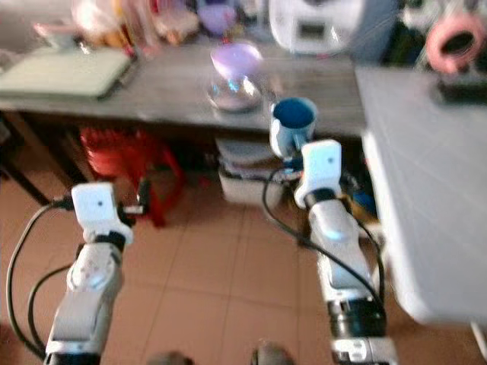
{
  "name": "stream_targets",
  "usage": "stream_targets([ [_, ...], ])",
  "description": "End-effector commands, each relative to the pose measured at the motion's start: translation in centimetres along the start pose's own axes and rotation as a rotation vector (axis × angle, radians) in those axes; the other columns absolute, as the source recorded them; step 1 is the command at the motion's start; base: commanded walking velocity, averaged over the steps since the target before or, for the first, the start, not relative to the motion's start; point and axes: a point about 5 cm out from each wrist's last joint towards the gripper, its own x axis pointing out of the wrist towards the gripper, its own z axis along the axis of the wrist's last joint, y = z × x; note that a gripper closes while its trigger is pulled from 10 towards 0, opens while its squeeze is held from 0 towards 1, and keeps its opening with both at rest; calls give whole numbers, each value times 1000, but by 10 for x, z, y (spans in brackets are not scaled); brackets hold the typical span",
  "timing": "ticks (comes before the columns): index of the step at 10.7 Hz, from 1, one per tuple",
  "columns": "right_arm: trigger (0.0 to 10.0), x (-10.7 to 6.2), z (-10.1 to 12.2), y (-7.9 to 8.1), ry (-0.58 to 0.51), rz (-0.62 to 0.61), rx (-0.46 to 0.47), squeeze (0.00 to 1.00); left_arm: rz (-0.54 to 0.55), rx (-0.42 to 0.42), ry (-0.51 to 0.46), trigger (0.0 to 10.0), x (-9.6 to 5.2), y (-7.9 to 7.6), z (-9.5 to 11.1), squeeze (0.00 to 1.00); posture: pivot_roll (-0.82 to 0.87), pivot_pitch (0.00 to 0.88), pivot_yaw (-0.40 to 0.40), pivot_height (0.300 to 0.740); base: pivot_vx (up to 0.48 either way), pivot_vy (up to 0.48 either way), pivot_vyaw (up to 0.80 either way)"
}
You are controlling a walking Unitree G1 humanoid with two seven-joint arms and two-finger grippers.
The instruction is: Setting the table
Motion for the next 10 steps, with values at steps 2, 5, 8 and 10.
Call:
stream_targets([
  [2, 10000, 4, 9, 9, -39, 28, 14, 0, 18, 15, -15, 10000, 1, 7, 4, 0, -39, 56, 21, 740, 368, 311, 0],
  [5, 10000, 5, 8, -1, -34, -50, -45, 0, -7, 24, -24, 10000, -1, 2, 5, 0, -38, 62, 21, 740, 414, 104, 0],
  [8, 10000, 5, 12, -19, -42, -188, -142, 0, 6, 16, -33, 10000, -2, 3, 5, 0, -37, 62, 19, 740, 255, 0, 0],
  [10, 10000, 6, 13, -40, -32, -311, -203, 0, 1, 17, -40, 10000, -3, 2, 6, 0, -38, 64, 21, 740, 0, 0, 0],
])
